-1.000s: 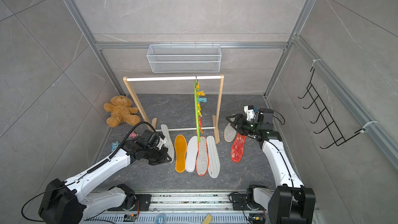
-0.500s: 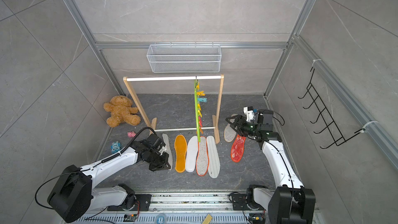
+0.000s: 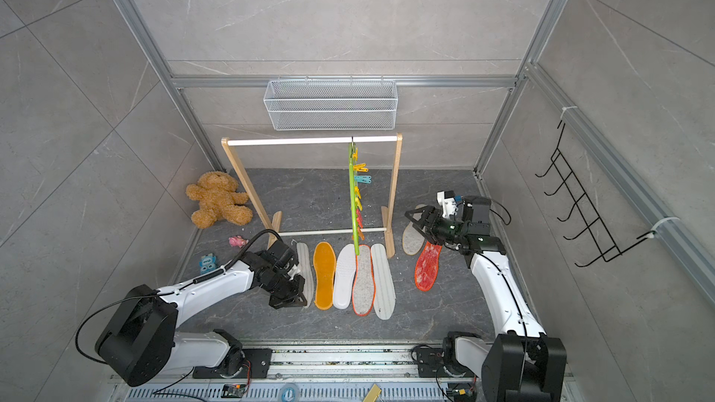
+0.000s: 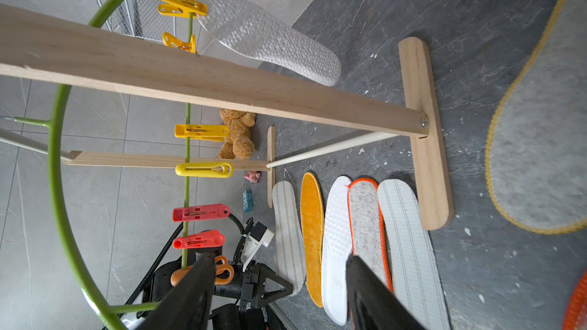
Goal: Take the shoe insoles off the hanger
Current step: Place the insole at the center of the board.
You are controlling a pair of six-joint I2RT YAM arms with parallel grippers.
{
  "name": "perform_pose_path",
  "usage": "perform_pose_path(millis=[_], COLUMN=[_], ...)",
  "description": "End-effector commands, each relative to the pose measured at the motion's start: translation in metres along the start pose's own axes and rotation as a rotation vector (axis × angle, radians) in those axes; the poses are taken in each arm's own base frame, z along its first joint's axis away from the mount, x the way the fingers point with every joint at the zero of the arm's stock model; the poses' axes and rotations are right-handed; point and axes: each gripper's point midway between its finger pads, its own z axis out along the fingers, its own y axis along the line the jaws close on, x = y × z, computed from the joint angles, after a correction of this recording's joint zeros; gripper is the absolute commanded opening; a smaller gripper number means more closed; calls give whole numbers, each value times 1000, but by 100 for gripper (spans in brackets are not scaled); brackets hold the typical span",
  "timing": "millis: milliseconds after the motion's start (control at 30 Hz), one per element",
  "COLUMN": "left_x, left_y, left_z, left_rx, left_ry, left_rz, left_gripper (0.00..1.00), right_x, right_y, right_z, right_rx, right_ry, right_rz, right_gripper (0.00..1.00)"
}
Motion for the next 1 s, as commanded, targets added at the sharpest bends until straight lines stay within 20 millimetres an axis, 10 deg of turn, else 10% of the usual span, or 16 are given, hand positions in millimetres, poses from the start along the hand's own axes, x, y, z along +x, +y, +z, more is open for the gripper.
perform_pose_path(millis=[0, 367, 967], left_x=[-4, -4, -3], left_y=[2, 15, 20], left_z=[-4, -6, -27], left_rx=[-37, -107, -159], left_ry=[-10, -14, -71], left_rz=[5, -38, -66], left_gripper=[0, 0, 39], right_x=[0, 1, 2], right_y=[2, 1, 1], right_z=[1, 2, 2], right_rx=[-21, -24, -25], right_ry=[6, 10, 11], right_rz=[-4, -3, -1], right_gripper=[67, 67, 67])
